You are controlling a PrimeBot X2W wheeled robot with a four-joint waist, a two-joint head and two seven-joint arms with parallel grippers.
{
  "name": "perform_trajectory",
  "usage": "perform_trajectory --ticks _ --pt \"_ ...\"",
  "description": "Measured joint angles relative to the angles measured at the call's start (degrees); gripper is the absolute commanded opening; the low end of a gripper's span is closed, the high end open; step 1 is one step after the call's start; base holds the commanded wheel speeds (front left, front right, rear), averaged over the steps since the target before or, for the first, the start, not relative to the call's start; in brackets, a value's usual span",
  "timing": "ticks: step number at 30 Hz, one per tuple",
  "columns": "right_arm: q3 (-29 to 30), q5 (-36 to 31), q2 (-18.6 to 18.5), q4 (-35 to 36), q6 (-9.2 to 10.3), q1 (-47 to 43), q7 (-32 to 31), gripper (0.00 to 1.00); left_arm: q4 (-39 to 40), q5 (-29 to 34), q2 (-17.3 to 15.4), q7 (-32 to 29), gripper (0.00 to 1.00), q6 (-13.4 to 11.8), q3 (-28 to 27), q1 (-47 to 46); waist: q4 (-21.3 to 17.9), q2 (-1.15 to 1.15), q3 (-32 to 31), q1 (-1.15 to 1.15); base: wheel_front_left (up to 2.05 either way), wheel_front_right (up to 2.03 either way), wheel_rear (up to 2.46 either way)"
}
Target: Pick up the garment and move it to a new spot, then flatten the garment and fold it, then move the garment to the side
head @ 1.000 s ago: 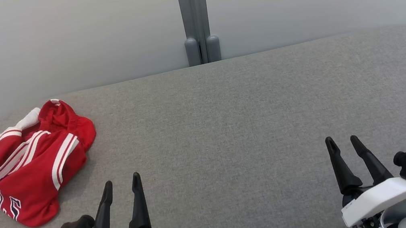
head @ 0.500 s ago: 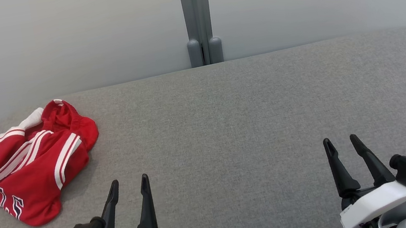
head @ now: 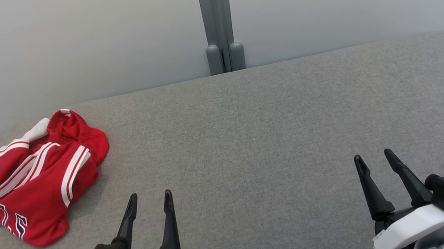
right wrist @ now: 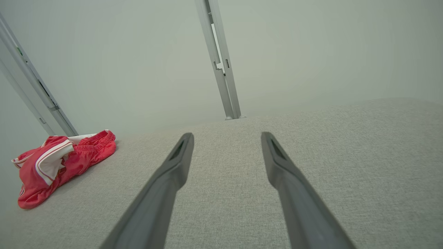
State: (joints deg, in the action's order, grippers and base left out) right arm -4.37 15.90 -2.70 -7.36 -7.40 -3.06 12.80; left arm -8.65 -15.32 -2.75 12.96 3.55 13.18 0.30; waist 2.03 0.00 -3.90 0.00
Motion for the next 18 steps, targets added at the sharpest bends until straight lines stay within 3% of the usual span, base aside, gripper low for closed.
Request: perform_trajectory --ticks 18 --pt "-0.4 -6.6 0.0 0.1 -0.08 -0.5 1.9 1.00 0.5 7.1 0.0 1.8 1.00 -0.1 2.0 0.3 0.3 0.00 -0.1 0.00 0.00 0.00 0.00"
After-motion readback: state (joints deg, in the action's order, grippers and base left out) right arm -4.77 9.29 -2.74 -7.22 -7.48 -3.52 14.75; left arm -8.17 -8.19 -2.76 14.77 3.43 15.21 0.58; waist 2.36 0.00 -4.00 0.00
